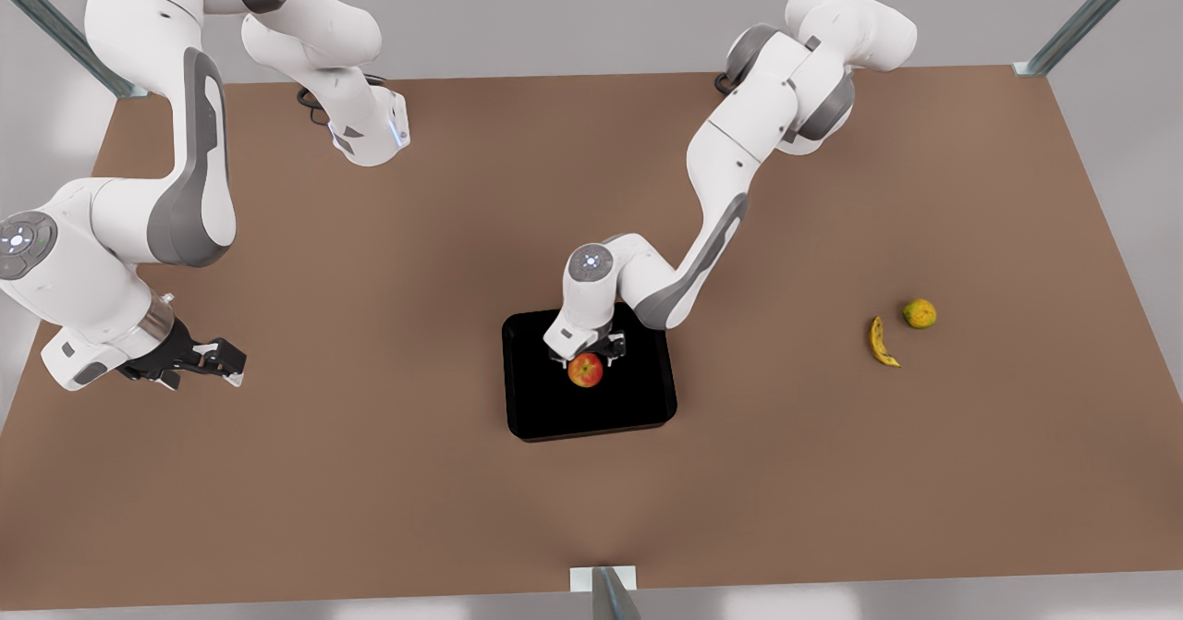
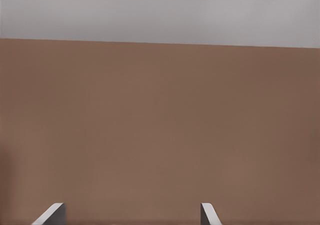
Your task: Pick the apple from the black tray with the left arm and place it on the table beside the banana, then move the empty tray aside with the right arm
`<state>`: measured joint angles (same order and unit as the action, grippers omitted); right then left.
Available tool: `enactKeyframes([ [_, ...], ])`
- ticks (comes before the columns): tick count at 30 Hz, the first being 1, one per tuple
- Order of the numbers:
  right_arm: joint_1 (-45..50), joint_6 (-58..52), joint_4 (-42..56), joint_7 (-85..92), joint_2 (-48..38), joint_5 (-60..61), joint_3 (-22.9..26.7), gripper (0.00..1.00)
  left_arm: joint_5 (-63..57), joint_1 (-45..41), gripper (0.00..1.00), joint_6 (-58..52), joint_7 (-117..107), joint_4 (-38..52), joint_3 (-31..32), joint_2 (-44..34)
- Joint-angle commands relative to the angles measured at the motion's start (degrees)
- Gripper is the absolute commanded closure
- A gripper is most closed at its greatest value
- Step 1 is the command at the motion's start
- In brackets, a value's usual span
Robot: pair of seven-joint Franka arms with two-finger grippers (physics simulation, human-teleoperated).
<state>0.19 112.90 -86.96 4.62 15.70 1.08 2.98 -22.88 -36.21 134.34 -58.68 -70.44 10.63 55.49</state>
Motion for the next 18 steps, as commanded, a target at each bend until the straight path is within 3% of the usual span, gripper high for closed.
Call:
enactKeyframes([
  [1, 0.1, 0.0, 0.0, 0.3, -0.1, 0.1, 0.0, 0.00, -1.4, 0.0, 0.00, 1.4, -11.8, 0.0, -0.2, 0.2],
  [13, 0.0, 0.0, 0.0, 0.3, 0.4, 0.0, 0.0, 0.00, -1.2, 0.0, 0.00, 4.3, -12.1, 0.0, -0.3, 2.6],
  [14, 0.0, 0.0, 0.0, 0.2, 0.4, 0.0, 0.0, 0.00, -1.2, 0.0, 0.21, 4.3, -13.2, 0.0, -0.3, 2.6],
  [15, 0.0, 0.0, 0.0, 0.3, 0.4, 0.0, 0.0, 0.00, -1.1, 0.0, 0.30, 4.3, -13.6, 0.0, -0.3, 2.6],
  [18, 0.0, 0.0, 0.0, 0.3, 0.4, 0.0, 0.0, 0.00, -0.9, 0.4, 0.30, 4.1, -13.5, -0.1, -0.3, 2.1],
])
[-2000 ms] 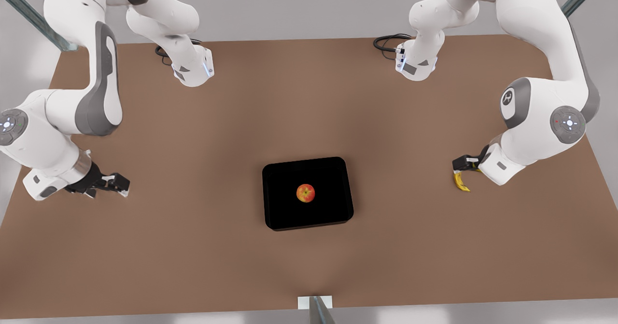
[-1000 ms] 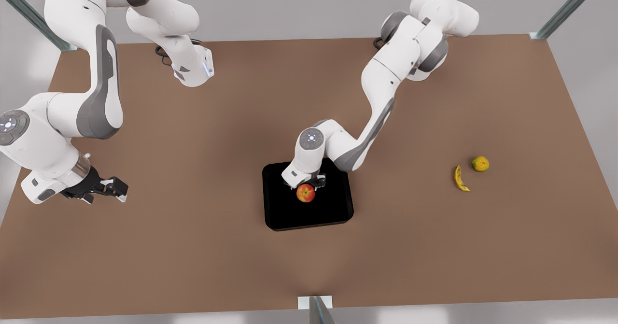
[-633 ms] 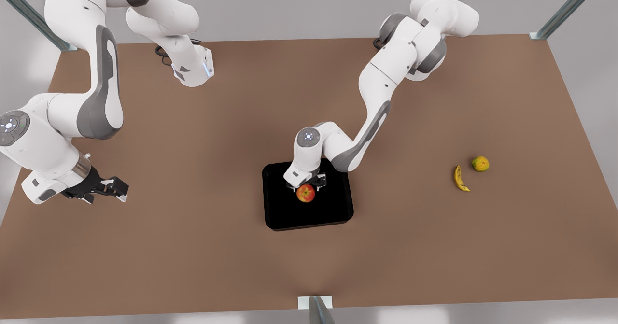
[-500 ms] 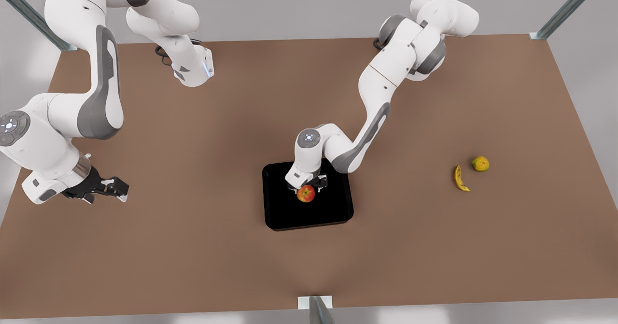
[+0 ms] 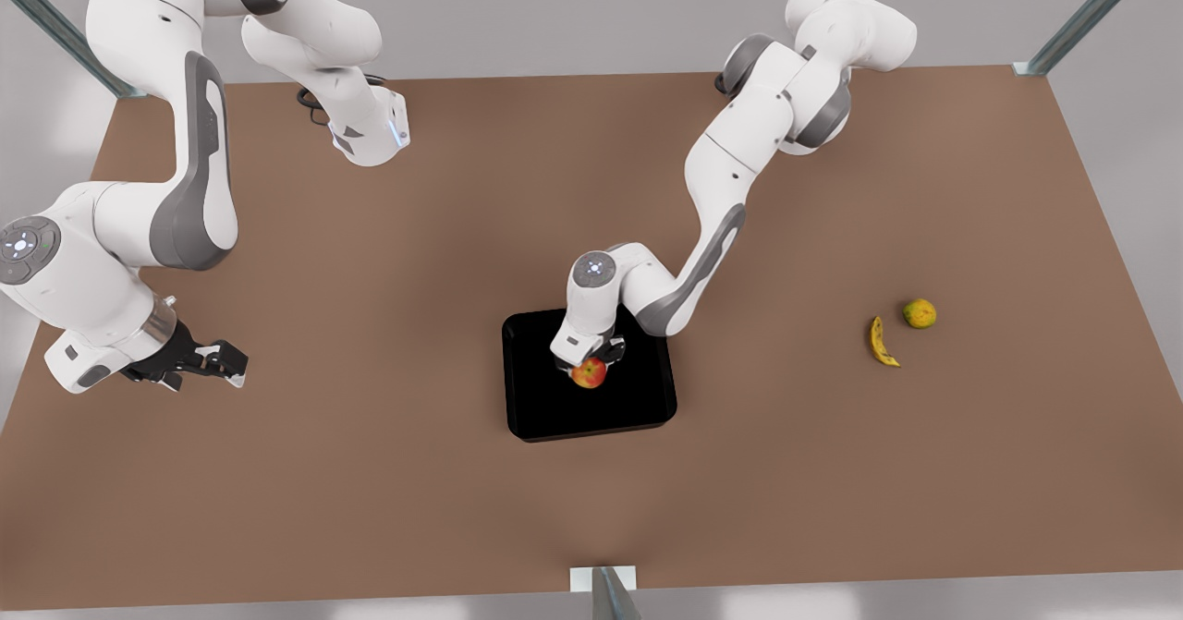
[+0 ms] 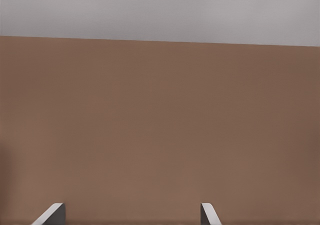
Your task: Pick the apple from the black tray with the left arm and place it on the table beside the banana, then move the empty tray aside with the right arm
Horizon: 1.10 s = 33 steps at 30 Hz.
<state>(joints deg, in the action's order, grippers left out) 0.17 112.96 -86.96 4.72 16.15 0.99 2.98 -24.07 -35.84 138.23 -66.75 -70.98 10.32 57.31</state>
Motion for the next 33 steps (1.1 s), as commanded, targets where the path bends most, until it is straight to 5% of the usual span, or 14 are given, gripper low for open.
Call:
enactKeyframes([
  [1, 0.0, 0.0, 0.0, 0.2, -0.1, 0.1, 0.0, 0.00, 0.2, 0.2, 0.27, -1.6, -5.4, -2.1, 0.1, -2.5],
  [5, 0.1, 0.0, 0.0, 0.0, -0.2, 0.1, 0.0, 0.00, 6.7, 5.6, 0.27, -18.9, 5.9, -6.6, 1.9, -15.5],
  [10, 15.6, -17.9, 11.2, -15.8, -1.3, -1.8, -0.3, 0.00, 17.0, 30.3, 0.27, -30.7, 56.3, -12.6, 1.9, -27.7],
  [15, 25.8, -15.7, 11.2, -26.5, 1.2, 0.5, -1.4, 0.00, 17.0, 41.1, 0.27, 2.0, 72.8, -32.7, -0.7, -23.1],
  [20, 27.0, -4.9, 21.5, -45.6, 15.6, 4.3, -2.9, 0.00, 14.8, 41.4, 0.24, 2.9, 74.0, -32.3, -2.6, -19.6],
  [21, 27.1, -3.6, 21.2, -48.3, 16.7, 4.3, -4.0, 0.00, 14.8, 41.6, 0.00, 3.1, 73.9, -32.3, -2.6, -19.5],
  [26, 29.8, 17.3, 4.3, -51.8, 13.3, 3.7, -4.3, 0.00, 15.4, 41.1, 0.00, 2.6, 69.9, -31.2, -2.8, -20.2],
  [27, 29.8, 19.1, 2.8, -52.1, 13.2, 0.6, -4.8, 0.00, 15.5, 41.1, 0.00, -0.1, 68.1, -29.8, -2.6, -23.0],
  [30, 29.7, 20.1, -0.7, -50.1, 11.5, -0.6, -4.9, 0.00, 17.1, 41.1, 0.00, -31.9, 66.6, -5.8, 1.5, -26.9],
  [33, 29.5, 26.4, -5.8, -49.6, 11.3, -1.2, -4.9, 0.00, 17.3, 41.0, 0.00, -42.9, 67.5, -6.0, 2.7, -36.9],
])
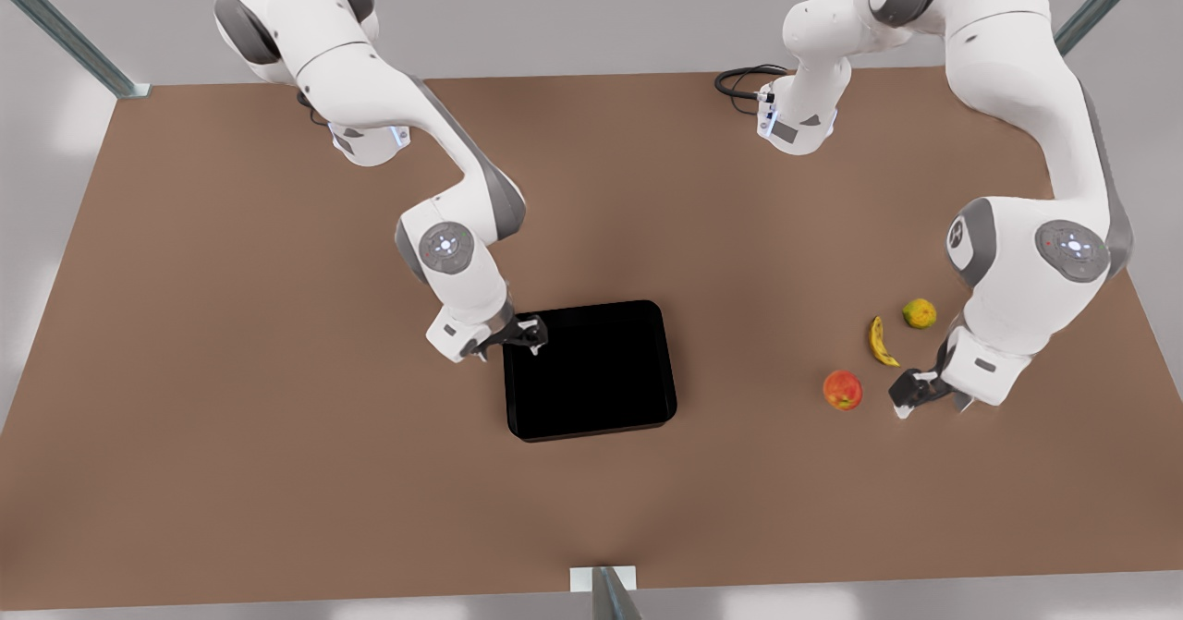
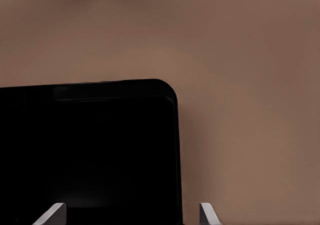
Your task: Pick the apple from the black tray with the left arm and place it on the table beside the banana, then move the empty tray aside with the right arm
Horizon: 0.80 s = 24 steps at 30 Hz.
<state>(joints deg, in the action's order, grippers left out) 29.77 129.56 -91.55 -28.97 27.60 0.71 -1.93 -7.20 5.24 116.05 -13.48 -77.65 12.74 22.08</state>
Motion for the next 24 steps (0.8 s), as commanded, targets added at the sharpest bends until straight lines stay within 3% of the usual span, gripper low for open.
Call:
enactKeyframes([
  [1, -0.1, 10.4, -1.7, -15.9, 0.0, -1.0, 0.0, 0.00, 0.6, 0.3, 0.00, -23.7, 15.4, 0.7, 0.7, -4.3],
  [2, -0.1, 12.5, -3.1, -15.8, 0.3, -1.0, 0.0, 0.00, 2.4, 3.4, 0.00, -25.3, 23.6, -2.1, 0.3, -7.8],
  [3, 0.0, 14.1, -4.6, -15.8, 0.4, -1.0, 0.0, 0.00, 8.5, 5.5, 0.00, -14.3, 15.3, -13.0, 0.2, -11.8],
  [4, 0.0, 14.4, -4.8, -15.6, 1.0, -1.0, 0.0, 0.00, 8.1, 5.7, 0.00, -9.4, 11.0, -16.7, 0.1, -12.3],
  [6, -0.1, 14.7, -4.8, -14.0, 2.1, -1.0, 0.0, 0.00, 5.0, 5.1, 0.00, -17.3, 17.5, -5.8, 0.2, -7.3],
  [7, 0.0, 14.7, -4.8, -13.7, 2.5, -1.0, 0.0, 0.00, 4.2, 5.9, 0.00, -17.0, 26.8, -4.8, -0.3, -5.5],
  [9, -0.1, 14.8, -4.8, -12.3, 3.6, -1.0, 0.0, 0.00, 4.4, 6.1, 0.00, -15.9, 27.3, -3.1, -2.9, -3.3],
  [14, -0.7, 16.4, -5.2, -7.8, 5.4, -1.0, 0.4, 0.00, 4.7, 5.7, 0.00, -16.1, 26.8, -1.5, -2.4, -2.5],
  [19, -0.1, 16.5, -5.3, -4.2, 9.1, -1.4, 0.3, 0.00, 1.0, -1.2, 0.00, -26.4, 15.8, 15.8, -2.9, 7.7],
  [21, 0.2, 16.5, -5.3, -3.5, 10.5, -2.6, 0.3, 0.00, 3.1, 4.7, 0.00, -25.1, 18.7, 8.2, -2.8, 4.1],
  [23, 0.2, 16.4, -5.3, -2.2, 11.4, -2.6, 0.3, 0.00, 4.7, 6.3, 0.00, -15.9, 18.8, -3.6, -2.8, -2.1],
  [24, 0.0, 16.4, -5.8, -0.7, 11.4, -2.6, 0.3, 0.00, 4.6, 6.2, 0.00, -15.8, 18.8, -3.4, -2.8, -2.0],
])
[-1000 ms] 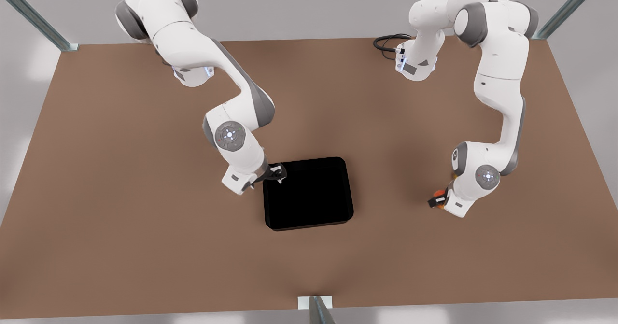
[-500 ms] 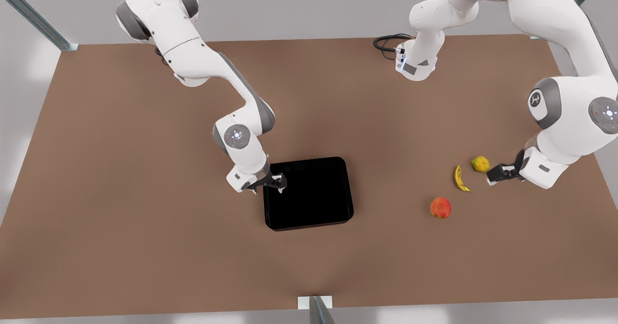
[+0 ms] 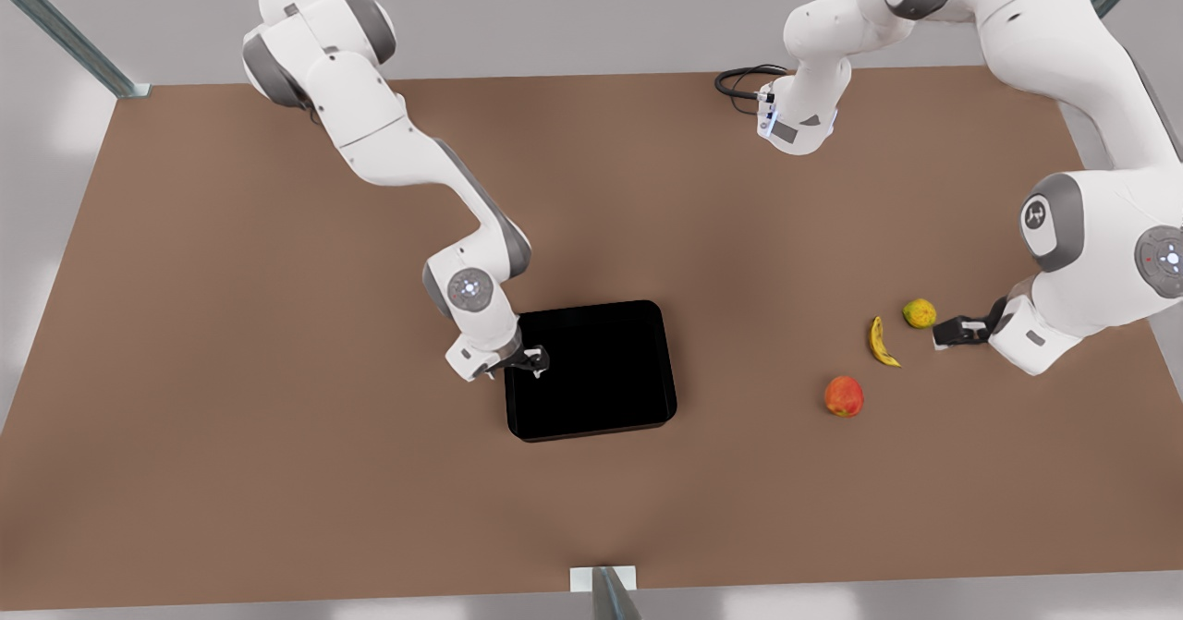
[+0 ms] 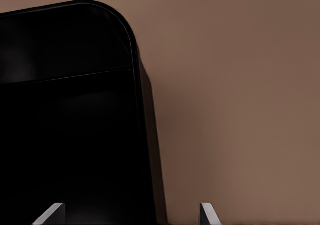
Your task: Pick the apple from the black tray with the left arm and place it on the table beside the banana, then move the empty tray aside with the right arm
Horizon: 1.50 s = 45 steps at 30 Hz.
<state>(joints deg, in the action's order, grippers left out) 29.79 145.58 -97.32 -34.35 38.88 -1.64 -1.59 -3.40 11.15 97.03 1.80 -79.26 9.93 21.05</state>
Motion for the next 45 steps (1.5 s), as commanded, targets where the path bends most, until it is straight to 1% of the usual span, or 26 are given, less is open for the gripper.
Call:
enactKeyframes([
  [1, -0.3, 0.4, -0.3, 5.1, 0.1, -0.2, 0.0, 0.01, 0.7, 0.2, 0.00, 2.8, 3.6, -1.5, 0.2, -1.0],
  [2, -0.3, 0.3, -0.3, 4.9, 0.1, -0.2, 0.0, 0.08, 0.7, 0.2, 0.00, 2.8, 3.5, -1.4, 0.1, -0.8],
  [3, -0.3, 0.2, -0.3, 4.9, 0.1, -0.2, 0.0, 0.27, 0.7, 0.2, 0.00, 2.8, 3.5, -1.3, 0.1, -0.7],
  [4, -0.3, 0.1, -0.3, 4.7, 0.1, -0.1, 0.1, 0.35, 0.7, 0.2, 0.00, 3.0, 3.5, -1.3, 0.1, -0.7],
  [6, -0.3, 0.0, -0.2, 4.6, 0.0, 0.0, 0.1, 0.52, 0.6, 0.2, 0.00, 3.1, 3.4, -1.3, 0.1, -0.7],
  [7, -0.3, -0.1, -0.2, 4.6, -0.1, 0.0, 0.1, 0.59, 0.5, 0.2, 0.00, 3.2, 3.4, -1.3, 0.1, -0.5],
  [9, -0.3, -0.3, -0.2, 4.5, -0.2, 0.1, 0.0, 0.68, 0.4, 0.2, 0.00, 3.2, 3.1, -1.3, 0.1, -0.5],
  [11, -0.3, -0.4, -0.1, 4.5, -0.3, 0.2, 0.0, 0.72, 0.1, 0.1, 0.00, 3.1, 3.0, -1.3, 0.1, -0.5],
  [12, -0.3, -0.5, -0.1, 4.6, -0.3, 0.2, 0.0, 0.76, 0.2, 0.1, 0.00, 3.1, 3.0, -1.3, 0.1, -0.5],
  [15, -0.3, -2.1, 0.1, 4.6, -1.2, 0.3, -0.1, 0.83, 0.1, 0.1, 0.00, 3.0, 3.0, -1.3, 0.1, -0.5],
  [17, -0.3, -3.5, 0.2, 4.6, -2.1, 0.3, -0.1, 0.85, 0.1, 0.1, 0.00, 2.6, 3.0, -1.3, 0.1, -0.6],
  [19, -0.8, -7.9, 0.4, 6.7, -5.0, 0.3, -0.1, 0.89, 0.2, 0.1, 0.00, 2.3, 3.0, -1.3, 0.1, -0.6],
  [20, -1.7, -9.7, 0.4, 8.6, -6.0, 0.3, 0.1, 0.89, 0.2, 0.1, 0.00, 2.2, 3.0, -1.3, 0.1, -0.6],
  [24, -4.9, -22.7, 1.3, 20.0, -13.1, 0.5, 1.7, 0.89, 0.1, 0.0, 0.00, 2.2, 2.9, -1.3, 0.2, -0.4],
  [26, -5.4, -27.5, 1.6, 27.1, -15.6, 1.4, 4.5, 0.89, 0.1, -0.1, 0.00, 2.2, 2.9, -1.3, 0.2, -0.4],
  [27, -5.4, -29.3, 2.0, 33.5, -16.5, 4.5, 7.9, 0.89, 0.1, -0.1, 0.00, 2.1, 2.9, -1.3, 0.2, -0.4],
  [29, -5.4, -35.5, 5.0, 43.6, -16.7, 6.1, 14.3, 0.89, 0.1, -0.1, 0.00, 2.0, 2.9, -1.3, 0.2, -0.5],
  [30, -6.0, -37.5, 6.3, 46.8, -16.7, 6.2, 15.8, 0.89, 0.1, -0.1, 0.00, 2.0, 2.9, -1.3, 0.2, -0.4],
  [33, -11.6, -41.7, 9.7, 56.6, -16.6, 6.2, 16.1, 0.89, 0.1, -0.1, 0.00, 2.0, 2.9, -1.3, 0.2, -0.4],
  [35, -13.2, -42.3, 10.5, 61.1, -16.6, 6.2, 16.5, 0.89, 0.1, -0.1, 0.00, 2.0, 2.9, -1.3, 0.2, -0.3],
  [36, -13.2, -42.7, 11.9, 63.2, -16.6, 6.5, 18.6, 0.89, 0.1, -0.1, 0.00, 2.1, 2.8, -1.2, 0.2, -0.3],
  [39, -14.1, -42.8, 12.0, 72.0, -16.0, 9.0, 23.6, 0.89, 0.2, -0.2, 0.00, 2.1, 2.6, -1.2, 0.2, -0.3],
  [42, -14.9, -42.0, 12.0, 80.3, -13.4, 13.4, 28.7, 0.89, 0.1, -0.2, 0.00, 2.1, 1.8, -1.2, 0.2, -0.2],
  [43, -15.8, -41.8, 13.1, 82.8, -11.7, 14.4, 29.8, 0.89, 0.1, -0.2, 0.00, 2.1, 1.8, -1.2, 0.2, -0.2],
  [45, -17.7, -41.4, 15.5, 85.9, -7.2, 17.0, 30.4, 0.89, 0.1, -0.2, 0.00, 2.1, 1.8, -1.2, 0.3, -0.2],
])
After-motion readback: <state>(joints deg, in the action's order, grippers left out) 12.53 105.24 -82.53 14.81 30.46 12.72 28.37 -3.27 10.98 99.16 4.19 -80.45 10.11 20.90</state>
